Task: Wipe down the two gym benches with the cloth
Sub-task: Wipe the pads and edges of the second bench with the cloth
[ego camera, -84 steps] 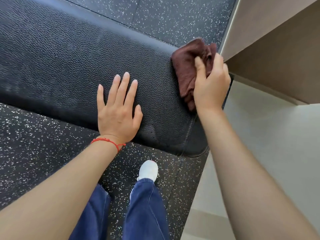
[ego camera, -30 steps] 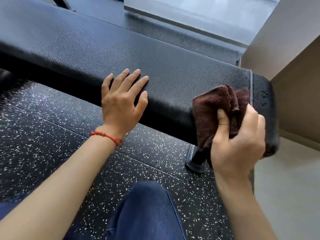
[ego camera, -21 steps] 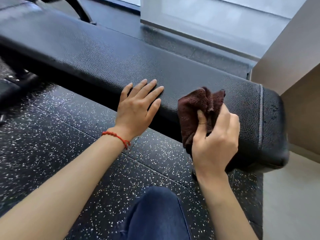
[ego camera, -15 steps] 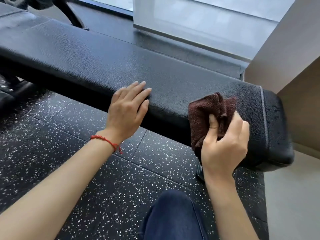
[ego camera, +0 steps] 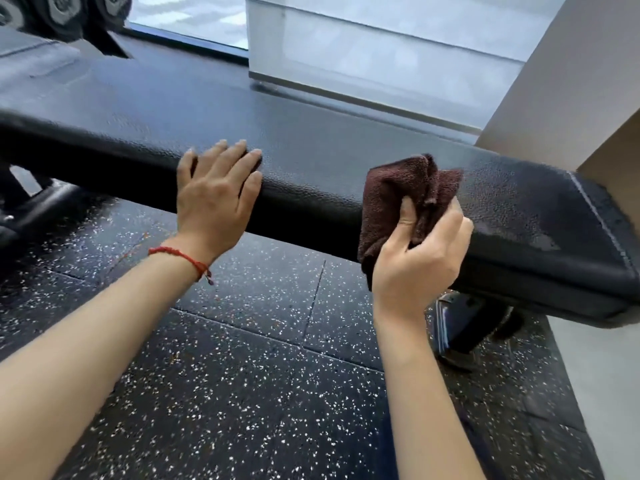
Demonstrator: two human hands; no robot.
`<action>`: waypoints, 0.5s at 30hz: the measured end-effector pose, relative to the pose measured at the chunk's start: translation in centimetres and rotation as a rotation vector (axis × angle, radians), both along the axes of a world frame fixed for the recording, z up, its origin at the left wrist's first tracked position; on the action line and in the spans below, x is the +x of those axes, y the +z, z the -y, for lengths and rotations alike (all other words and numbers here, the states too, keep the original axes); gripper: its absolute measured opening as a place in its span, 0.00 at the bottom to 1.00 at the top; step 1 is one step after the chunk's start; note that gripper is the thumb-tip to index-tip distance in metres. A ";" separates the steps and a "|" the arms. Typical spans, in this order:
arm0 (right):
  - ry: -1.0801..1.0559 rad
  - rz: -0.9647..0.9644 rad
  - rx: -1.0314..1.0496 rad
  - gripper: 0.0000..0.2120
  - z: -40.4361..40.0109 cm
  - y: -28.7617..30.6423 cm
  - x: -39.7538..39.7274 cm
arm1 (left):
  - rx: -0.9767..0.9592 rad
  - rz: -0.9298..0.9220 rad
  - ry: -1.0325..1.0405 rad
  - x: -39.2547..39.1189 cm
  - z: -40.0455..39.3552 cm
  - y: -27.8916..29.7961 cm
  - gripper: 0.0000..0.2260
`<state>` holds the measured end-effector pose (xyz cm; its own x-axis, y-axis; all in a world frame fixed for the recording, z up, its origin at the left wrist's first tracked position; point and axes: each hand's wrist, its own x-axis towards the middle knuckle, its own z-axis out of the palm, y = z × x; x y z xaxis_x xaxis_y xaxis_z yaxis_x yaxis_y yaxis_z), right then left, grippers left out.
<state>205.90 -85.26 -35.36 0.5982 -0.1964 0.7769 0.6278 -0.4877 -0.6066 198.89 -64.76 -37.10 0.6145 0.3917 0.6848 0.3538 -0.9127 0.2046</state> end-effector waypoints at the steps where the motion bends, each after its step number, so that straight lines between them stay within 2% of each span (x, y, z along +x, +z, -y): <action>1: 0.019 0.016 -0.007 0.18 -1.6 -0.1 -0.7 | 0.008 0.003 -0.007 0.0 -0.1 0.0 0.21; 7: 0.052 0.063 -0.037 0.17 -8.4 -0.3 -3.7 | 0.090 -0.035 -0.132 -1.0 -2.1 0.8 0.20; 10: 0.061 0.089 -0.039 0.19 -7.9 -0.4 -3.5 | 0.104 -0.040 -0.188 -1.7 -2.9 0.9 0.20; 15: 0.017 0.097 0.020 0.21 -5.0 -1.7 -3.2 | 0.123 -0.038 -0.166 -2.7 -3.5 0.4 0.20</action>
<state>202.70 -80.22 -37.02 0.5240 -0.2031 0.8271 0.6919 -0.4648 -0.5525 196.23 -61.26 -36.73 0.6899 0.1982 0.6963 0.2021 -0.9763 0.0777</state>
